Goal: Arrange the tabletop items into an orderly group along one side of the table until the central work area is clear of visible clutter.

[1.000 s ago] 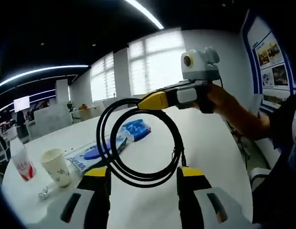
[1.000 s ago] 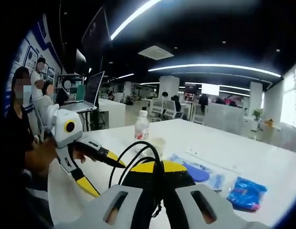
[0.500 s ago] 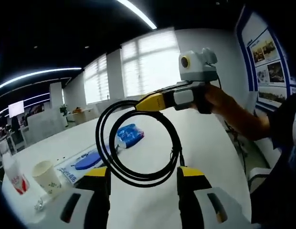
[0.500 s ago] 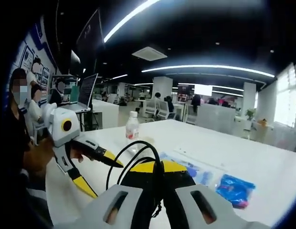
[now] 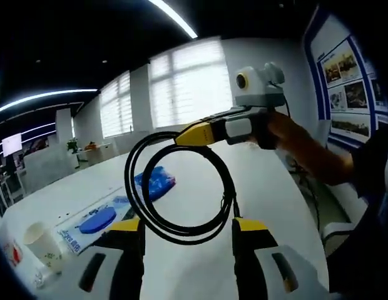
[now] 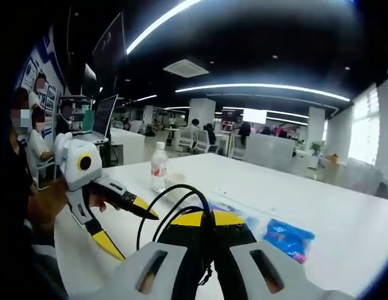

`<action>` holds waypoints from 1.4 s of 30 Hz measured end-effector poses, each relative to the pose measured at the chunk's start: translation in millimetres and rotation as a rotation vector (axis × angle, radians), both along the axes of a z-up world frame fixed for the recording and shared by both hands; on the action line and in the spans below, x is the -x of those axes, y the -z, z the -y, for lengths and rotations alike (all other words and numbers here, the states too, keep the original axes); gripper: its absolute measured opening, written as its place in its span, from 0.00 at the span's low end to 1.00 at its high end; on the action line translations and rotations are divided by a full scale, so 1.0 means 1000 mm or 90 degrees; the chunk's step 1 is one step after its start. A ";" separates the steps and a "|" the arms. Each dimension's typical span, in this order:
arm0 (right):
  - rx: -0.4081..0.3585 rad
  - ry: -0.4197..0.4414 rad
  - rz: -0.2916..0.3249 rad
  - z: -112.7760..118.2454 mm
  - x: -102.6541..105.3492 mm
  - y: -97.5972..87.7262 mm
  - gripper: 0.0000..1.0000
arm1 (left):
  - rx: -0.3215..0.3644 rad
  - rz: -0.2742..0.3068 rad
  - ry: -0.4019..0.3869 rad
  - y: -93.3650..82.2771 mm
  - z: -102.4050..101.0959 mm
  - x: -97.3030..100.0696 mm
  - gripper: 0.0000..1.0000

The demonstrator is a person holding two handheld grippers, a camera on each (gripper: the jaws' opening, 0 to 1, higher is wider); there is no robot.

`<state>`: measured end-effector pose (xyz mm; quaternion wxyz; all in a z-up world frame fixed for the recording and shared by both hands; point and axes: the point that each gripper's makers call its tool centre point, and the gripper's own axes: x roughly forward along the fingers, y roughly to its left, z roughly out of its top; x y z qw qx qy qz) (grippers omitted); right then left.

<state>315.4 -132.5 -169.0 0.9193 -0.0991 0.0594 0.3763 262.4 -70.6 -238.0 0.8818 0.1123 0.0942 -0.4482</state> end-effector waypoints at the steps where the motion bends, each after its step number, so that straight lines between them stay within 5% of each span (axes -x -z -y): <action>1: 0.000 0.003 -0.001 0.002 0.000 0.000 0.00 | 0.000 -0.001 0.003 0.000 0.002 0.000 0.54; 24: 0.008 0.062 -0.009 0.048 -0.016 0.009 0.00 | -0.013 -0.013 0.039 0.000 0.043 -0.012 0.55; 42: -0.011 0.075 -0.035 0.051 -0.035 0.030 0.00 | -0.026 -0.035 0.030 0.011 0.044 -0.026 0.55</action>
